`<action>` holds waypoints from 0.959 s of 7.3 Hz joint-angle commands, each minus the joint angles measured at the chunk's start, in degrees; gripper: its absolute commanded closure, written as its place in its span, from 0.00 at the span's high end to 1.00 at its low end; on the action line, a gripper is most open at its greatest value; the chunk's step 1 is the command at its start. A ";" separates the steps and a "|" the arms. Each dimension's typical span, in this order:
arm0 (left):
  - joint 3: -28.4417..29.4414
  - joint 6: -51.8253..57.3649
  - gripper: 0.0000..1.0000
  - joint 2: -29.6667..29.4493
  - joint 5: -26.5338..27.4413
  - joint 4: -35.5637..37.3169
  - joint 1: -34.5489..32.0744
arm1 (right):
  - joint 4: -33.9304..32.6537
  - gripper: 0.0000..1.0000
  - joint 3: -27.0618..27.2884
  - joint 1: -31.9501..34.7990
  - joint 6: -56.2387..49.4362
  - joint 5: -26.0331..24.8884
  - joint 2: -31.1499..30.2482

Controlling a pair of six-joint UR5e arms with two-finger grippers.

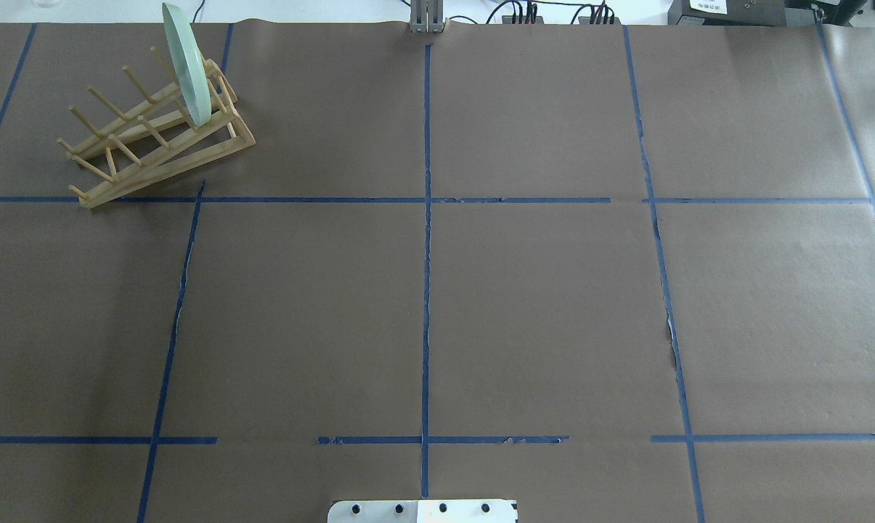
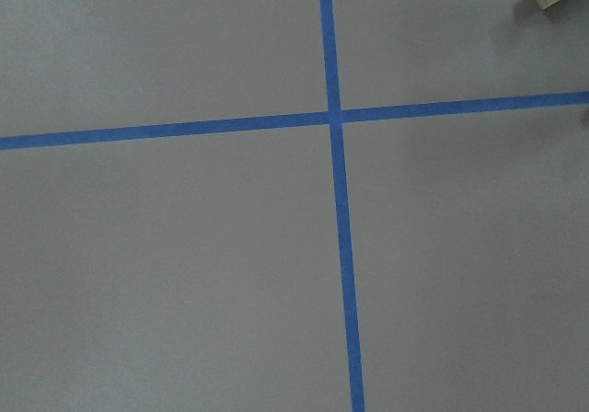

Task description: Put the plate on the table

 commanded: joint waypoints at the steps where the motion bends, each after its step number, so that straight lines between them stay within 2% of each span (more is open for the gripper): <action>1: -2.28 0.09 1.00 -0.23 0.07 -0.13 0.00 | 0.00 1.00 -0.06 0.00 0.00 0.00 0.00; 5: -3.78 0.17 1.00 -2.58 0.24 -0.22 0.18 | 0.00 1.00 -0.06 0.00 0.00 0.00 0.00; 7: -4.41 -0.08 1.00 -4.79 0.33 -7.47 0.09 | 0.00 1.00 0.02 0.00 0.00 0.00 0.00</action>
